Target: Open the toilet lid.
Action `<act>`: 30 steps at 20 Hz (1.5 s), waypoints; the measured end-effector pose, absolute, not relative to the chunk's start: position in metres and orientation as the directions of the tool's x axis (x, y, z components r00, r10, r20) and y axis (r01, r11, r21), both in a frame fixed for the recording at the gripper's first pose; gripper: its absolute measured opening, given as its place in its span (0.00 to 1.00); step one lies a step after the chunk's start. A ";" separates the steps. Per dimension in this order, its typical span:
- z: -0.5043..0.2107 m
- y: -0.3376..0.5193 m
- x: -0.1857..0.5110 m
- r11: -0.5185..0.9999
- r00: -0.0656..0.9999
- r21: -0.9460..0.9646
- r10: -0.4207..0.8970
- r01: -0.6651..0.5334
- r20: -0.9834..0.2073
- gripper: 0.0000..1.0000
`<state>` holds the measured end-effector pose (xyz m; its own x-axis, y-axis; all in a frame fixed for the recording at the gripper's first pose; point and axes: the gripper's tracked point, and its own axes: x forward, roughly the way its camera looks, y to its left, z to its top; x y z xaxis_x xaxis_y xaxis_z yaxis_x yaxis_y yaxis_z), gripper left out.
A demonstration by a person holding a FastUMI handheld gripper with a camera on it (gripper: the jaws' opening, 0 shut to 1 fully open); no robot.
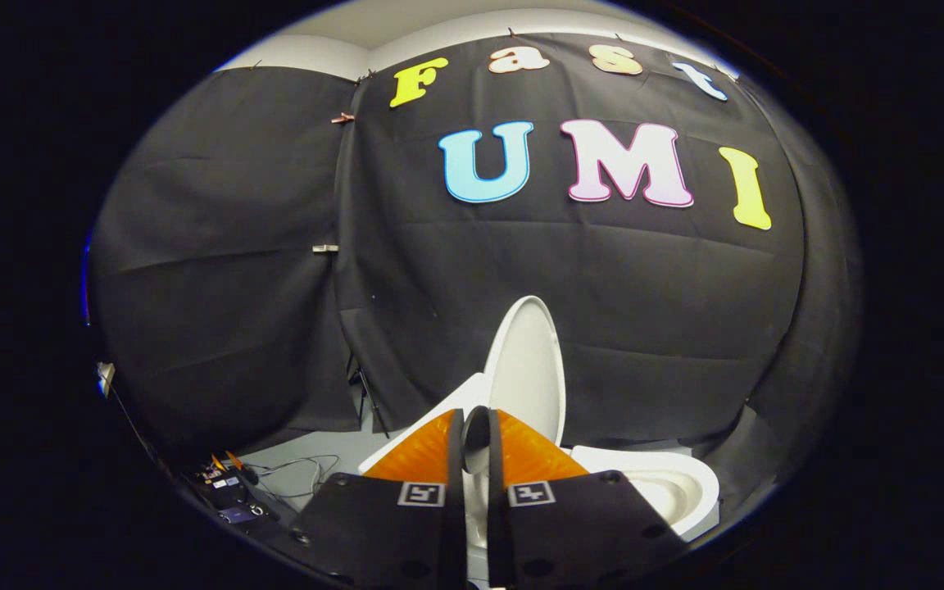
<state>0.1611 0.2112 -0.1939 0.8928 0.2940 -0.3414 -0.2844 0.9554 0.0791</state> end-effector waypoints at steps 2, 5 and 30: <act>-0.184 0.207 0.157 0.950 0.896 0.100 0.312 -0.296 -0.317 0.26; -0.162 0.193 0.147 0.950 0.910 0.087 0.312 -0.300 -0.274 0.72; 0.012 0.070 0.025 0.983 0.985 0.069 0.170 -0.172 0.025 0.98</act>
<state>0.0254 0.0699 0.0115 0.9850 0.1704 0.0253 -0.1718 0.9827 0.0690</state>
